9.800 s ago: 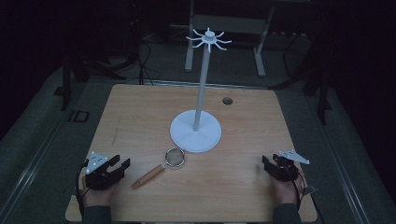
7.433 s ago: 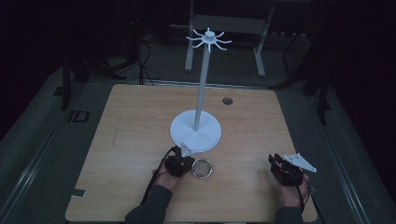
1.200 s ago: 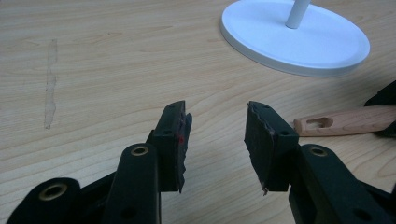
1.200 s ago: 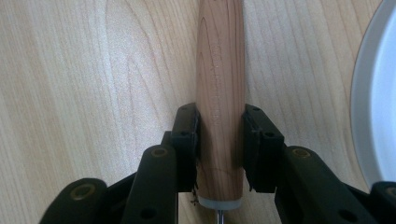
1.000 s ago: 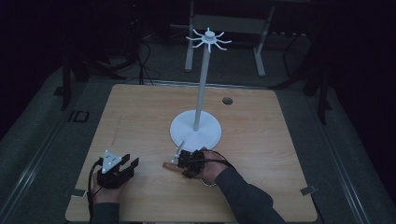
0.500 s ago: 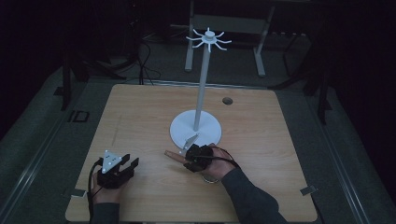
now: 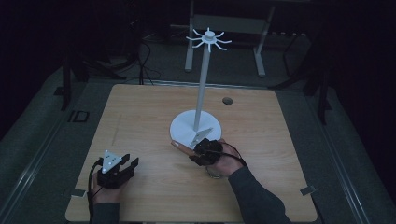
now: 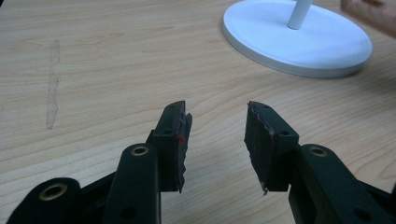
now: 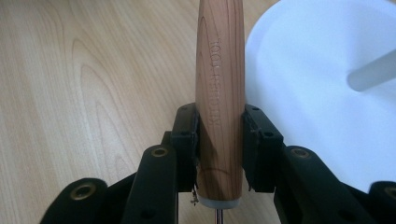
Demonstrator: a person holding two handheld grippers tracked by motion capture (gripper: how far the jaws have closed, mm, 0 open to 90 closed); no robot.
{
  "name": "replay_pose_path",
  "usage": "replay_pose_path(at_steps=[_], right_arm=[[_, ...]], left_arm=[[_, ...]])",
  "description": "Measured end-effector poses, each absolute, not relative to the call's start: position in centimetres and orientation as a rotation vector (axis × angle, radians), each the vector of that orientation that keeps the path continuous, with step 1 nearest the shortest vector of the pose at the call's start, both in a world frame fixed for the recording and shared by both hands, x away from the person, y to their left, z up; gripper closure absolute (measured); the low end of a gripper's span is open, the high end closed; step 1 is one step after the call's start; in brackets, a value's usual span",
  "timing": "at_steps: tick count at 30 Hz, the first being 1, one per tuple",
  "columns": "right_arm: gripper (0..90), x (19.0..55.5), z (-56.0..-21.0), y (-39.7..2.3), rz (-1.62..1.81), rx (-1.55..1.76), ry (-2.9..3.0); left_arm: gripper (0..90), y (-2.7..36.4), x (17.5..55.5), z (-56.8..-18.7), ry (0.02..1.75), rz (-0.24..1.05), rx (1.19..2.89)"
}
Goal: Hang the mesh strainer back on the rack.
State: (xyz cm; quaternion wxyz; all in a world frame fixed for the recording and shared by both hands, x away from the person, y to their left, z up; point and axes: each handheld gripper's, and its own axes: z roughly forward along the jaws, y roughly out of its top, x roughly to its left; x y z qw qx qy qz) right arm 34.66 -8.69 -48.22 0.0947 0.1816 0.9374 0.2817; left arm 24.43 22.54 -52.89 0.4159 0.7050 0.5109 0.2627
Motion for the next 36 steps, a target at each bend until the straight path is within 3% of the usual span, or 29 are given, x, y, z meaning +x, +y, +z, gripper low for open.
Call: replay_pose_path(at_steps=[36], right_arm=[[68.7,35.9,-43.1,-13.9,1.154,0.769,2.474]], left_arm=[[58.6,22.6,24.4,-52.9,1.293,0.675,1.755]])
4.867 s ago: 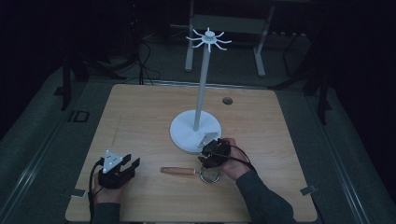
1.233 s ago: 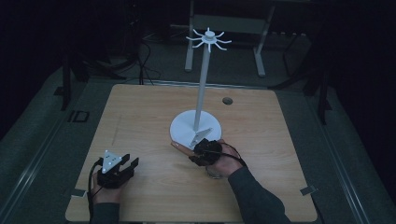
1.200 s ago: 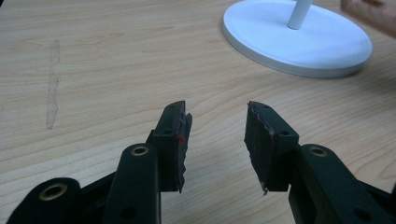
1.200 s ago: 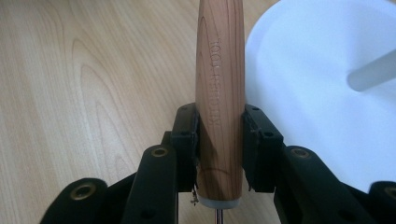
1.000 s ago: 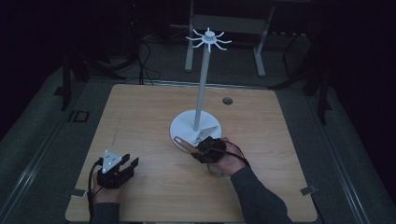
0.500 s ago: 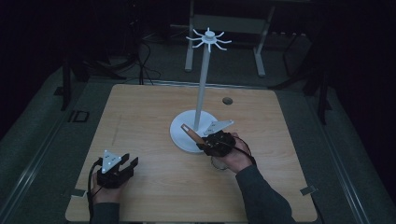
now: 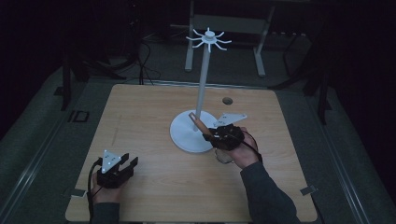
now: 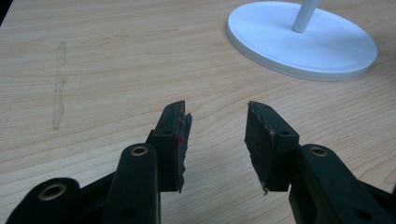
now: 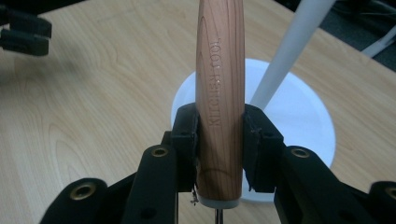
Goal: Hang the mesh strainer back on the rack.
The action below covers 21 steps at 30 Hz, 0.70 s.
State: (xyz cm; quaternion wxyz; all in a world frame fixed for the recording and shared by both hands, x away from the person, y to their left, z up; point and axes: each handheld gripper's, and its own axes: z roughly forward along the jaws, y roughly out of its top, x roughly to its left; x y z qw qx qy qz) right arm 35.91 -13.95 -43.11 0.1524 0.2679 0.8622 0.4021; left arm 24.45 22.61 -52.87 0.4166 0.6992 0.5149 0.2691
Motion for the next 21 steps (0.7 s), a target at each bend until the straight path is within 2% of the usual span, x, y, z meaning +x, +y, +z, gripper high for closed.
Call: replay_pose_path(at_steps=[21], right_arm=[[68.6,36.4,-41.2,-15.4,1.215,0.812,2.374]], left_arm=[[58.6,22.7,24.4,-52.8,1.298,0.678,1.747]])
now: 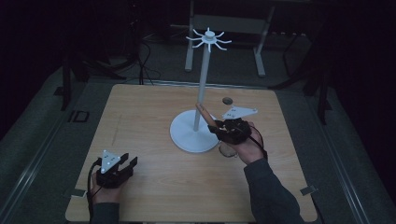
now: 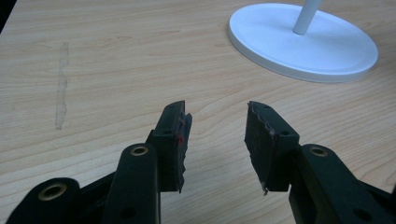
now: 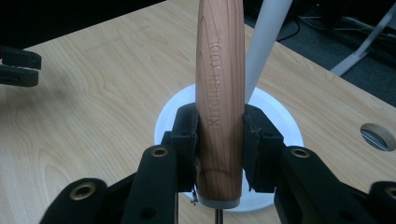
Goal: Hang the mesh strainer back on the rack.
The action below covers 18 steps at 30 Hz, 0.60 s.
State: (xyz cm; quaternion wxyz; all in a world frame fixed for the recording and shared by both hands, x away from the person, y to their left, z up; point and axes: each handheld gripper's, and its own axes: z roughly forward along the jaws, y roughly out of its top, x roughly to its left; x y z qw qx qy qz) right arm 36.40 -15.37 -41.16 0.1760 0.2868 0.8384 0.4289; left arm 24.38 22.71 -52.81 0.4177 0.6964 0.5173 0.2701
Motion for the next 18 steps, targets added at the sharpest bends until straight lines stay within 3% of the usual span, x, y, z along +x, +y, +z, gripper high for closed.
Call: replay_pose_path(at_steps=[18], right_arm=[[68.6,36.6,-40.1,-16.1,1.256,0.838,2.318]], left_arm=[[58.6,22.7,24.4,-52.8,1.297,0.678,1.747]])
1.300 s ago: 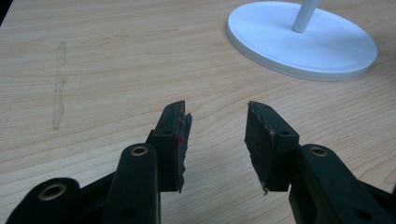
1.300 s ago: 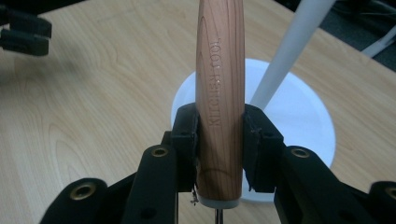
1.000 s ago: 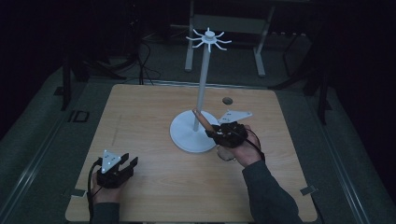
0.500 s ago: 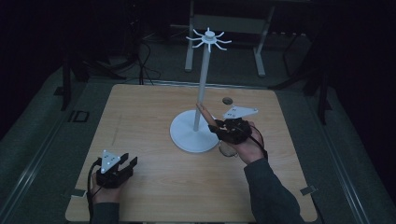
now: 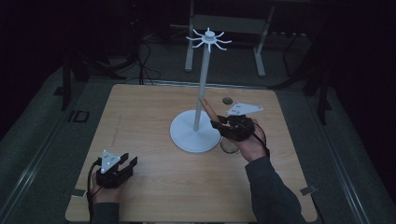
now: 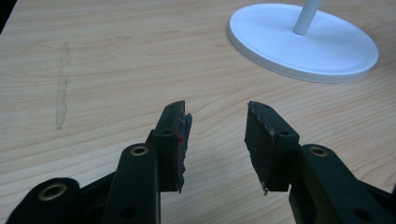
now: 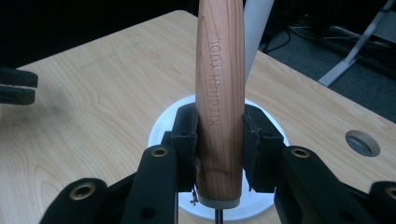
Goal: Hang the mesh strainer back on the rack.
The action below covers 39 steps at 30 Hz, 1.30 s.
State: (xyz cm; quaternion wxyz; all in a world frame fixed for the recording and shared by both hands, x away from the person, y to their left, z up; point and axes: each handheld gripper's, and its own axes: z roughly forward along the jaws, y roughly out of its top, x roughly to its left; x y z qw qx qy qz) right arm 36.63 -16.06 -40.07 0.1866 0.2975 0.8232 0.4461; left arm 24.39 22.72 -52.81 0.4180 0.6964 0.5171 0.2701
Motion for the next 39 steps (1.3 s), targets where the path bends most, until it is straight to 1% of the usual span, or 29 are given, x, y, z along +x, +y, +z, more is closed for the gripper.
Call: replay_pose_path(at_steps=[39], right_arm=[[68.6,36.7,-37.4,-17.5,1.403,0.915,2.105]], left_arm=[[58.6,22.7,24.4,-52.8,1.295,0.683,1.751]])
